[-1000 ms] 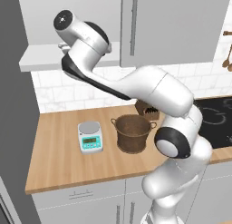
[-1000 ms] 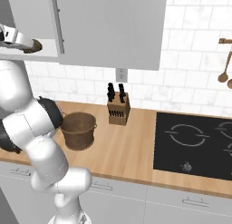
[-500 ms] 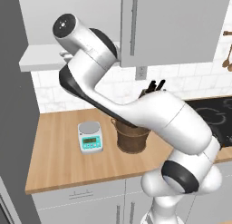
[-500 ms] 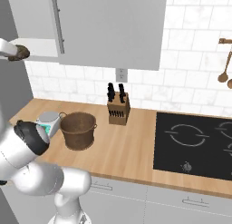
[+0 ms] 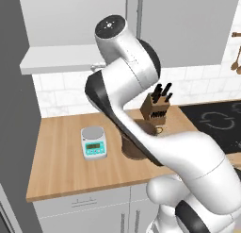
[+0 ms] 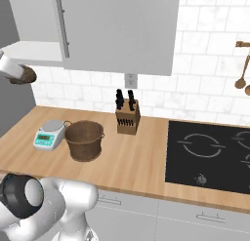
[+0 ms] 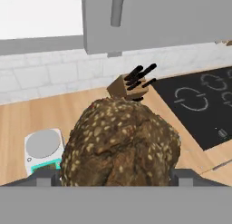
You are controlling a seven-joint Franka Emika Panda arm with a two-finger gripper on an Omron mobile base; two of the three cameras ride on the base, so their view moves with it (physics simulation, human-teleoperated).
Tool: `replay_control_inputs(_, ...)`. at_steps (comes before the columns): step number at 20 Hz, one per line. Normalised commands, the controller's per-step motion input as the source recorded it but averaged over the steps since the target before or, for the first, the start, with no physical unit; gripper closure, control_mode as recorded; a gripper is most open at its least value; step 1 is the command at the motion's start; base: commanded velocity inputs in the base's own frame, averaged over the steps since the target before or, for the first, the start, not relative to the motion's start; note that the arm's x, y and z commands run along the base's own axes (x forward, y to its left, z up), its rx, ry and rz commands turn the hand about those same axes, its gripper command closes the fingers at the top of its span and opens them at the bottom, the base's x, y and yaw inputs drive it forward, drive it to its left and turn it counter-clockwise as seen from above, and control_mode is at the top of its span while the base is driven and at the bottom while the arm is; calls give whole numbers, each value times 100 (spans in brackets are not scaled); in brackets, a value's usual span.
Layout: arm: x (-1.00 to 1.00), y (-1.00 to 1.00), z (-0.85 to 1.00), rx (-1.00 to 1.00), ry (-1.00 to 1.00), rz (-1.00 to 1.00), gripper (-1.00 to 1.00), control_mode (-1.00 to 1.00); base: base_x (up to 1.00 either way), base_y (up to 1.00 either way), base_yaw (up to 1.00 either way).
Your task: Open the cabinet, pick up the bread from the cabinet and place it in the basket. Then move the basket to the dining counter.
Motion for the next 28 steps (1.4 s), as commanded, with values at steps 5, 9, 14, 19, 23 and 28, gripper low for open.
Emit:
replay_control_inputs(5, -57, -78, -37, 20, 19, 0, 100, -100, 0, 0, 0)
replay_control_inputs(9, -11, -64, -46, 15, 13, 1, 100, -100, 0, 0, 0)
replay_control_inputs(14, 0, -71, -61, 16, 4, 3, 100, -100, 0, 0, 0)
replay_control_inputs(19, 10, -36, -53, 6, 4, 2, 100, -100, 0, 0, 0)
replay_control_inputs(23, 52, -1, -30, 0, 7, 3, 100, -100, 0, 0, 0)
replay_control_inputs(28, 46, 0, -19, 0, 18, 5, 100, -100, 0, 0, 0)
